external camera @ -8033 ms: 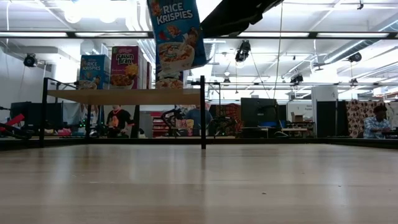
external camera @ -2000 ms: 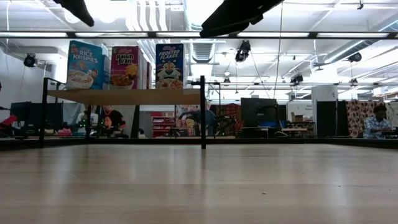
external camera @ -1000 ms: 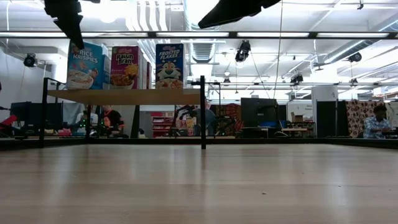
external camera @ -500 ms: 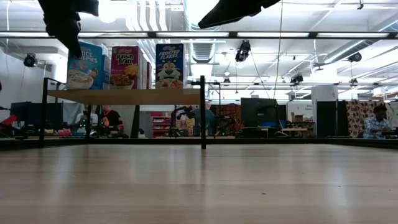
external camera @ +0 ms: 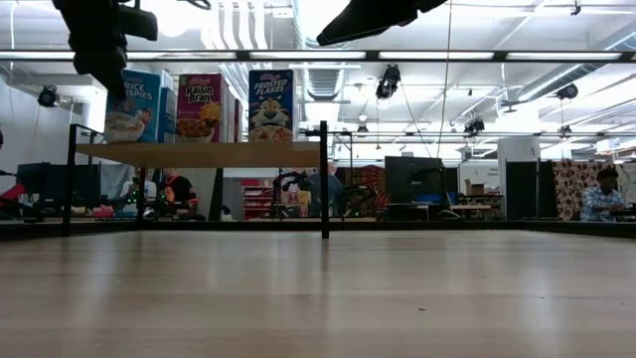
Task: Stack cereal on shelf
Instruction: Put the light blue cereal box on the shelf
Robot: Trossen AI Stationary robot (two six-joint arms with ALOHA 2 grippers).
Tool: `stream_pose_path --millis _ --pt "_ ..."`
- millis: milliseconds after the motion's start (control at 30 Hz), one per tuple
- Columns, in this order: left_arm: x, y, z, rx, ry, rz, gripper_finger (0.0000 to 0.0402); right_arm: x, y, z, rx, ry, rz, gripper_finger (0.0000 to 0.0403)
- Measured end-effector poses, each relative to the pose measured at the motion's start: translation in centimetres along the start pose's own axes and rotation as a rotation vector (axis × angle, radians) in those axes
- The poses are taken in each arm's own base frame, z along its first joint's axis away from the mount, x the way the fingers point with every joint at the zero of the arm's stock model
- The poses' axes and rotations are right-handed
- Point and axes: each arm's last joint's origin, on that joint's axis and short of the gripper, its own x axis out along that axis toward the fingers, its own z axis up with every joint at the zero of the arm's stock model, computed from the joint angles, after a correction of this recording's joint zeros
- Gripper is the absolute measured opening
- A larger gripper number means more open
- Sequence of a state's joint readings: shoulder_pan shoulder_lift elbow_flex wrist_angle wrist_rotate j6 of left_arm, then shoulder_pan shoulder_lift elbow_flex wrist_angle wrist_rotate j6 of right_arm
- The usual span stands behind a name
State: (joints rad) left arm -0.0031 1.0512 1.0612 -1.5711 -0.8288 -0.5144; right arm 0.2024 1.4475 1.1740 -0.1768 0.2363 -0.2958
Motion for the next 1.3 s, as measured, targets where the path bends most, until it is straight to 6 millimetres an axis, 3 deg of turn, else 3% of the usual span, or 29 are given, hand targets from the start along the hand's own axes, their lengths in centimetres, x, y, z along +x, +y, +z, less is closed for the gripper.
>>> stream_pose_path --millis 800,1133,1300 --pt "0.2 0.0 0.0 -0.212 0.090 -0.100 0.0000 0.0 0.0 -0.1 0.005 0.007 0.002 0.0210" --pt "-2.4 1.7 2.2 -0.338 -0.032 -0.255 0.0000 0.0 0.0 -0.1 0.002 0.007 0.003 0.0210" --pt "-3.8 3.3 3.2 -0.372 -0.153 -0.204 0.0000 0.0 0.1 -0.2 0.002 0.010 0.003 0.0210"
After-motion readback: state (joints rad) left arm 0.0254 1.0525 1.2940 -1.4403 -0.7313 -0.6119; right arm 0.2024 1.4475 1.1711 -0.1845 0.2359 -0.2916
